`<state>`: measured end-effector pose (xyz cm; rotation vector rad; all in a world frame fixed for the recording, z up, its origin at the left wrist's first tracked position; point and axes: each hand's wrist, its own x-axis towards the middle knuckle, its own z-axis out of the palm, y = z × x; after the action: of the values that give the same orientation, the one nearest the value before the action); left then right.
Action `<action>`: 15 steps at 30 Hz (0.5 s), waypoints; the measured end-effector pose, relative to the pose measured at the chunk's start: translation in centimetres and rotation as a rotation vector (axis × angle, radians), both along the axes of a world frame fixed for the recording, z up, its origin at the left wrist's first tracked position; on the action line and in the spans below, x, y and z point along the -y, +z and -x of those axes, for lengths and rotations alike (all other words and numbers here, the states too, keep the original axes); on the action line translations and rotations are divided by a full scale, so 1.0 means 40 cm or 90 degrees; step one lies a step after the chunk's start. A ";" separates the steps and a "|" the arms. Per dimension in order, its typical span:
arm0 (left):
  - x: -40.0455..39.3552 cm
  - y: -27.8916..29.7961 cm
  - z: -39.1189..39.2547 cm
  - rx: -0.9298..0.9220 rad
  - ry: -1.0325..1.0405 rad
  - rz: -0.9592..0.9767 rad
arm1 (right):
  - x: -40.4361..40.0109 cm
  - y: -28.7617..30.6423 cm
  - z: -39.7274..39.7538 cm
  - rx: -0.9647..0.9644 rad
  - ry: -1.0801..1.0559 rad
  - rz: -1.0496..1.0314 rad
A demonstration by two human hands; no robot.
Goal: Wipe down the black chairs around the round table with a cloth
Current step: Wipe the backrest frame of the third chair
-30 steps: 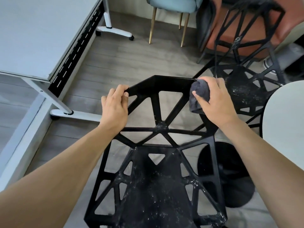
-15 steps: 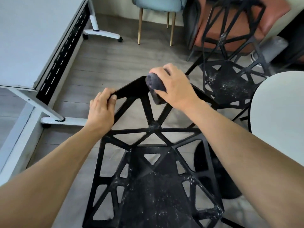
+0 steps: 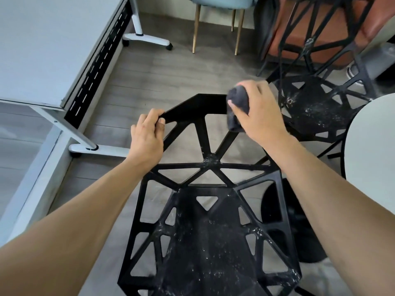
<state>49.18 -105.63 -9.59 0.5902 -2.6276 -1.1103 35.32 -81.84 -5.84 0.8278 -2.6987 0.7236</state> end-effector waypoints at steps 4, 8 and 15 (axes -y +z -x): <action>0.001 0.001 0.003 0.000 0.003 0.008 | 0.198 0.001 -0.019 -0.094 0.138 -0.097; 0.013 -0.006 -0.006 0.008 -0.013 0.031 | 0.189 0.011 -0.023 -0.108 0.232 -0.153; -0.005 -0.001 -0.010 -0.004 -0.002 0.026 | -0.140 -0.016 0.002 0.042 0.013 -0.043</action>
<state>49.58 -105.44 -9.64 0.5742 -2.6397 -1.0545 35.26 -76.25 -6.47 0.8633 -2.7918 0.6787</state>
